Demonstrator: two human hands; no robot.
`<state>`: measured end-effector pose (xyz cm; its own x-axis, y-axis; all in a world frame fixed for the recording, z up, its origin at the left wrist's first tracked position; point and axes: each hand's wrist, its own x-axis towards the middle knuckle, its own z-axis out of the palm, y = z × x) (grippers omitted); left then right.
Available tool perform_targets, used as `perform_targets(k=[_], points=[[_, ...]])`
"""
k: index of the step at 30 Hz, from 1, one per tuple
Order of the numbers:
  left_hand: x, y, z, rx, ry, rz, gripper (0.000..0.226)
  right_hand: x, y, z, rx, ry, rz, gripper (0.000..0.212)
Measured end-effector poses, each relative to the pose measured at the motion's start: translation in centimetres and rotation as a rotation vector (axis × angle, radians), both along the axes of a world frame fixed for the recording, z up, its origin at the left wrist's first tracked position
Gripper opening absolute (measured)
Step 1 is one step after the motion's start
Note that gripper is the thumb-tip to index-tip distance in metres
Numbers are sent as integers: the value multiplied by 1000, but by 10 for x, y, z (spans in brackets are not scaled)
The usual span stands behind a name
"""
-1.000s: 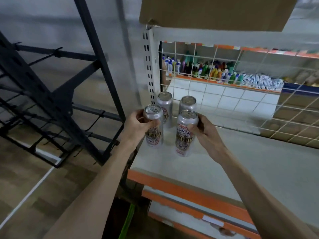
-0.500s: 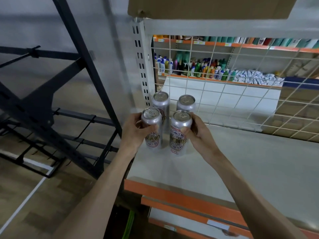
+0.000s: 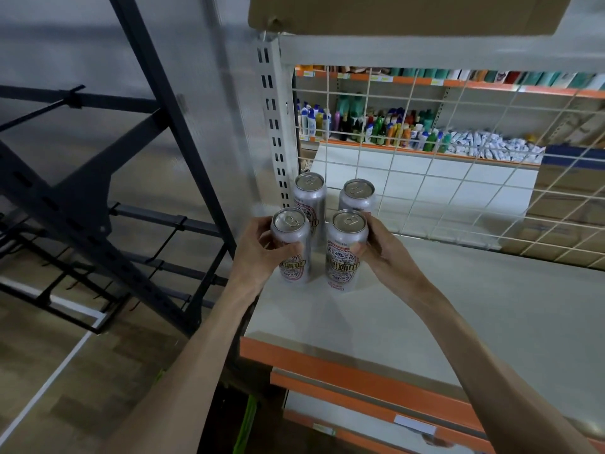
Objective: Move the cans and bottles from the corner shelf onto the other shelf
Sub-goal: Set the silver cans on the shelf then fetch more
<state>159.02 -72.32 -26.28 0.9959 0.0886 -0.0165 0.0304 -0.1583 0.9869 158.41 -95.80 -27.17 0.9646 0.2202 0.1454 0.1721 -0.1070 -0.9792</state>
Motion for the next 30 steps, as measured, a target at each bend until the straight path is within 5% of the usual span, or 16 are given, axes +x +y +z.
perform_targets(k=[30], points=[[5,-2,-2,10,10,-12,55,0,-6,-1,-89,56,2,51]])
